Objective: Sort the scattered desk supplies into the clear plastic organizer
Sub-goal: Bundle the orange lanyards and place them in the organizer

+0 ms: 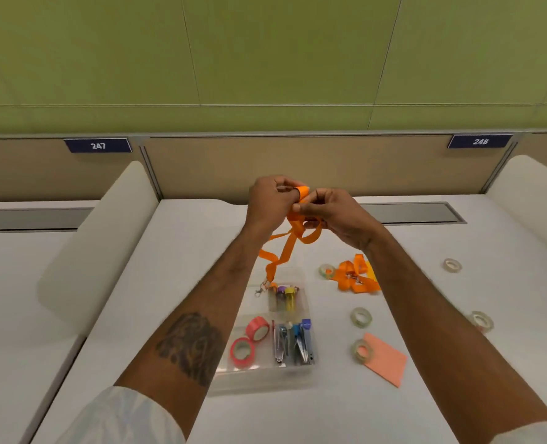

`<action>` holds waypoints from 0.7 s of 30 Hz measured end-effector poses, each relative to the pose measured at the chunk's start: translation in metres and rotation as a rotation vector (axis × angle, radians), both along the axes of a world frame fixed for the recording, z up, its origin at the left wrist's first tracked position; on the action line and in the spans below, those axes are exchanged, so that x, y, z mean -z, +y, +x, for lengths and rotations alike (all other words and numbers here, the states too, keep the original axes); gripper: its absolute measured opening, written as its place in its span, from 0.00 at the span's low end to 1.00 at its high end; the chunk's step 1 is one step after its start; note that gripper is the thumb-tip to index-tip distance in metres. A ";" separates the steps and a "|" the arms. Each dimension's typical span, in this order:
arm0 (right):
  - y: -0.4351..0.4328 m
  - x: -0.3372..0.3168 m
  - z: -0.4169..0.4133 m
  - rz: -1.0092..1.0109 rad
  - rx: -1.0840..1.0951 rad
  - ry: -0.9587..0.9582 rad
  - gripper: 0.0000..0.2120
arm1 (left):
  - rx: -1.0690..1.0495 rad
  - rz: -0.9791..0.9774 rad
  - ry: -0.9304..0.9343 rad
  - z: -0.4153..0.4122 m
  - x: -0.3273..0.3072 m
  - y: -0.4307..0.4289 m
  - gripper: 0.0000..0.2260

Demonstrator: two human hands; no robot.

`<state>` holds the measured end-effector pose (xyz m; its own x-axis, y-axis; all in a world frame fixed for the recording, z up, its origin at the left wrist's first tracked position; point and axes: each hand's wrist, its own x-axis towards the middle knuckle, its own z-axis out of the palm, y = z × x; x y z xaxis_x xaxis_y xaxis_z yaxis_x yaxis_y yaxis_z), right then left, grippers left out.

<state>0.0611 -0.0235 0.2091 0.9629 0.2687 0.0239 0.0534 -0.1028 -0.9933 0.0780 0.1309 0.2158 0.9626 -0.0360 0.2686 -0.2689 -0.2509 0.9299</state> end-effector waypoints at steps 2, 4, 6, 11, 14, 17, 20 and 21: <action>0.023 -0.001 0.003 0.000 0.006 0.000 0.11 | 0.012 -0.042 0.023 0.003 0.000 0.027 0.07; 0.045 -0.001 0.006 -0.005 0.036 -0.004 0.11 | 0.148 -0.175 0.125 0.003 0.006 0.055 0.16; 0.066 -0.002 0.008 0.011 0.060 -0.017 0.10 | 0.351 -0.257 0.221 0.000 0.021 0.081 0.26; 0.103 -0.004 0.010 0.112 0.099 -0.021 0.17 | 0.542 -0.085 0.373 -0.020 0.083 0.097 0.22; 0.107 -0.003 0.017 0.097 0.127 -0.008 0.29 | 0.478 0.040 0.479 -0.027 0.117 0.089 0.10; 0.100 0.004 0.023 0.046 0.175 -0.017 0.31 | 0.325 -0.092 0.551 -0.028 0.135 0.089 0.08; 0.087 0.021 0.026 -0.055 0.296 -0.052 0.22 | 0.178 -0.408 0.630 -0.025 0.137 0.095 0.08; 0.085 0.029 0.025 -0.092 0.347 -0.061 0.19 | 0.126 -0.528 0.655 -0.022 0.135 0.096 0.08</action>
